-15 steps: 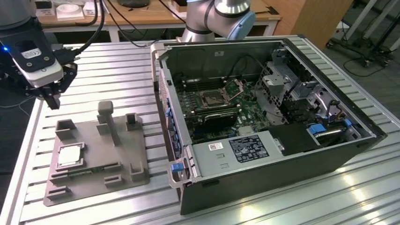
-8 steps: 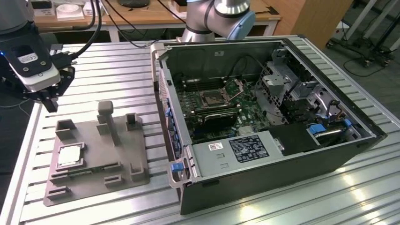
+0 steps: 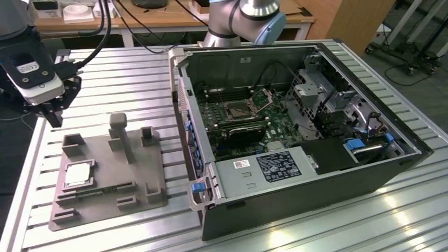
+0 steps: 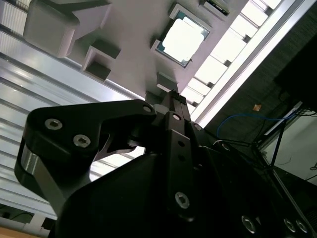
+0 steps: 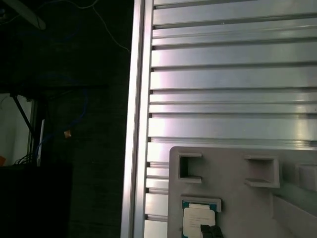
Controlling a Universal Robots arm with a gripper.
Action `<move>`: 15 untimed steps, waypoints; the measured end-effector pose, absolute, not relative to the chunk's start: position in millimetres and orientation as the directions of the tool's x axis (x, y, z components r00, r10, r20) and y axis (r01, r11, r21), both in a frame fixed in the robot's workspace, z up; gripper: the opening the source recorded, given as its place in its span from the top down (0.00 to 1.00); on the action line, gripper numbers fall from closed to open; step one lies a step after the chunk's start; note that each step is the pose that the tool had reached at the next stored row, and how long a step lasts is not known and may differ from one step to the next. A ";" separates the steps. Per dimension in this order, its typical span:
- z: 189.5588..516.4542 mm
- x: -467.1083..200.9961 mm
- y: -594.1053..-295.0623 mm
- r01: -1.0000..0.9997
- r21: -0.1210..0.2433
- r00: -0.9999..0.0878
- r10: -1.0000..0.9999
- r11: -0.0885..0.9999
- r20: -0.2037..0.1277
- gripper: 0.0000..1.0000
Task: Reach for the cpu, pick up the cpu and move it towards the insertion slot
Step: 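Reach for the cpu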
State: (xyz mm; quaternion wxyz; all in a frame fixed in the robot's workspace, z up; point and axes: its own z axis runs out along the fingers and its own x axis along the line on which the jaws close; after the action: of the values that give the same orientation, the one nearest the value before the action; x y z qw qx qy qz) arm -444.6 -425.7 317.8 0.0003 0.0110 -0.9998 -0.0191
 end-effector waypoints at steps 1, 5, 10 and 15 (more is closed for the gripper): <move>317.3 -445.9 -425.7 -0.022 0.038 -1.000 -0.022 0.999 0.000 0.89; 316.4 -449.4 -425.8 -0.022 0.038 -1.000 -0.022 0.999 0.000 0.89; 315.1 -454.6 -425.8 -0.022 0.038 -1.000 -0.022 0.999 0.000 0.89; 313.8 -460.1 -426.0 -0.022 0.038 -1.000 -0.022 0.999 0.000 0.89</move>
State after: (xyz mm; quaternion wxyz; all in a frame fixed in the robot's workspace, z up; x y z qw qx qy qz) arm -460.1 -426.0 313.8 0.0003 0.0111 -0.9998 -0.0191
